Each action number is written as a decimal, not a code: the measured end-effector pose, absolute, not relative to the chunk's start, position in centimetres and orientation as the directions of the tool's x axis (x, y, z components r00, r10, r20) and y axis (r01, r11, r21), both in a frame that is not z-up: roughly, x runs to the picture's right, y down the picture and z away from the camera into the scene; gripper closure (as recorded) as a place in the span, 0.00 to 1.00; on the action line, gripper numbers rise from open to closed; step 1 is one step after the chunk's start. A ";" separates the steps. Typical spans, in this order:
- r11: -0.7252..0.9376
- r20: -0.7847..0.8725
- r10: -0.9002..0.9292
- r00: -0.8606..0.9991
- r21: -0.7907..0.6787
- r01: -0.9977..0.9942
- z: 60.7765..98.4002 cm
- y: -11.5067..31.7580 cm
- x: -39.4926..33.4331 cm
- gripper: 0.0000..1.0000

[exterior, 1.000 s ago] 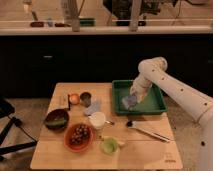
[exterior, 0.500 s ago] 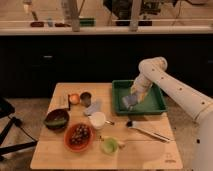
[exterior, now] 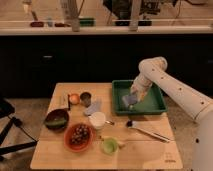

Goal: Place sponge in tray

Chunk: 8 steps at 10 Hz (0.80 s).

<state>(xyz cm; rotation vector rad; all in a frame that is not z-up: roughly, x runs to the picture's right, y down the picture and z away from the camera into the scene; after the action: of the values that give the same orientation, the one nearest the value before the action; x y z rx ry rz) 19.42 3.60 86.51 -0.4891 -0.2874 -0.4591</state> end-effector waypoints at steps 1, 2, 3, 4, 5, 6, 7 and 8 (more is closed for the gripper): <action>0.794 0.363 -0.337 0.869 -0.387 0.469 86.8 3.6 19.6 1.00; 0.800 0.358 -0.325 0.876 -0.390 0.456 87.1 3.6 19.9 1.00; 0.805 0.354 -0.314 0.881 -0.393 0.445 87.5 3.6 20.1 1.00; 0.808 0.352 -0.305 0.885 -0.396 0.436 87.8 3.6 20.4 1.00; 0.806 0.354 -0.302 0.885 -0.401 0.435 88.1 3.8 20.8 1.00; 0.798 0.362 -0.306 0.881 -0.407 0.444 88.6 4.0 21.1 1.00; 0.791 0.369 -0.311 0.876 -0.410 0.454 88.9 4.1 21.3 1.00; 0.787 0.375 -0.316 0.872 -0.410 0.461 89.2 4.1 21.5 1.00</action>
<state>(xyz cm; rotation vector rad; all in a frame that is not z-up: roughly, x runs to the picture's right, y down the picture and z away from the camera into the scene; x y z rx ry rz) 21.51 4.10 89.17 -0.5149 -0.2955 -0.4256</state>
